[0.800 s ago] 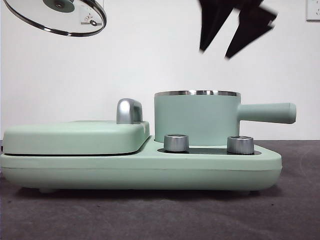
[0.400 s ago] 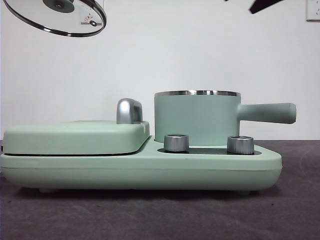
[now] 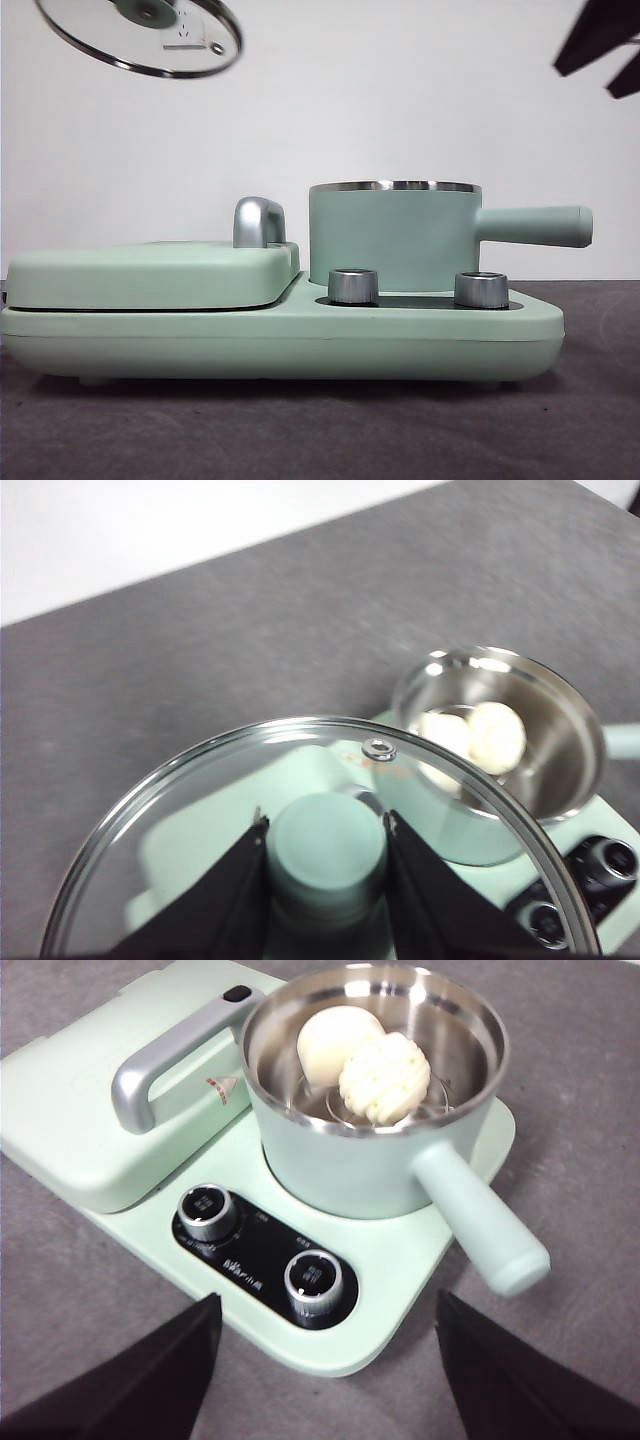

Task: Put the buns in a small steamer

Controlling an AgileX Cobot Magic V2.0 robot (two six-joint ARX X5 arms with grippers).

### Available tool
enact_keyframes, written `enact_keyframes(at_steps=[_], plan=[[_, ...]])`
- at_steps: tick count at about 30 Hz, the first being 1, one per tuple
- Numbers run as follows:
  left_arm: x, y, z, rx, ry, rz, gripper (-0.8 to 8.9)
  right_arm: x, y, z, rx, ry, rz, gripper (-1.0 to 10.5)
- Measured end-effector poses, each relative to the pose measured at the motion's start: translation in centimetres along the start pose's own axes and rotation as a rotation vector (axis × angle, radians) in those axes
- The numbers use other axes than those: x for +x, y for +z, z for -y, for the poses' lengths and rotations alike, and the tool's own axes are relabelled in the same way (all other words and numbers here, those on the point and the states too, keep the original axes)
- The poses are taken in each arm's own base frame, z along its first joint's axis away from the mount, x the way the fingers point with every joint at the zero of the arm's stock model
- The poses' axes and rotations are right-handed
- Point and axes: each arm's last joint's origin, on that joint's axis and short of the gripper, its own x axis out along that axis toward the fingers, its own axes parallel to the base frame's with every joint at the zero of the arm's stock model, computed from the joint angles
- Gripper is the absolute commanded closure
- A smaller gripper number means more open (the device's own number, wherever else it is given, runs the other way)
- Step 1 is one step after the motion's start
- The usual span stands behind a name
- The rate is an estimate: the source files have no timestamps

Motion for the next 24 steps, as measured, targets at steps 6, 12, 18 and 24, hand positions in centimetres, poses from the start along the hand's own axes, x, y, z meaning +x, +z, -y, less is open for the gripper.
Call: enact_keyframes(at_steps=[6, 12, 18, 24], plan=[[4.7, 0.1, 2.4, 0.039, -0.103, -0.028, 8.02, -1.7, 0.0, -0.2, 0.030, 0.005, 0.083, 6.1], [9.9, 0.0, 5.0, 0.089, -0.187, 0.009, 8.03, -1.8, 0.0, -0.2, 0.056, 0.007, 0.091, 6.1], [13.8, 0.1, 7.0, 0.122, -0.230, 0.107, 8.03, -1.8, 0.0, -0.3, 0.066, 0.025, 0.088, 6.1], [16.4, 0.0, 7.9, 0.139, -0.240, 0.192, 8.03, -1.8, 0.0, -0.3, 0.068, 0.025, 0.088, 6.1]])
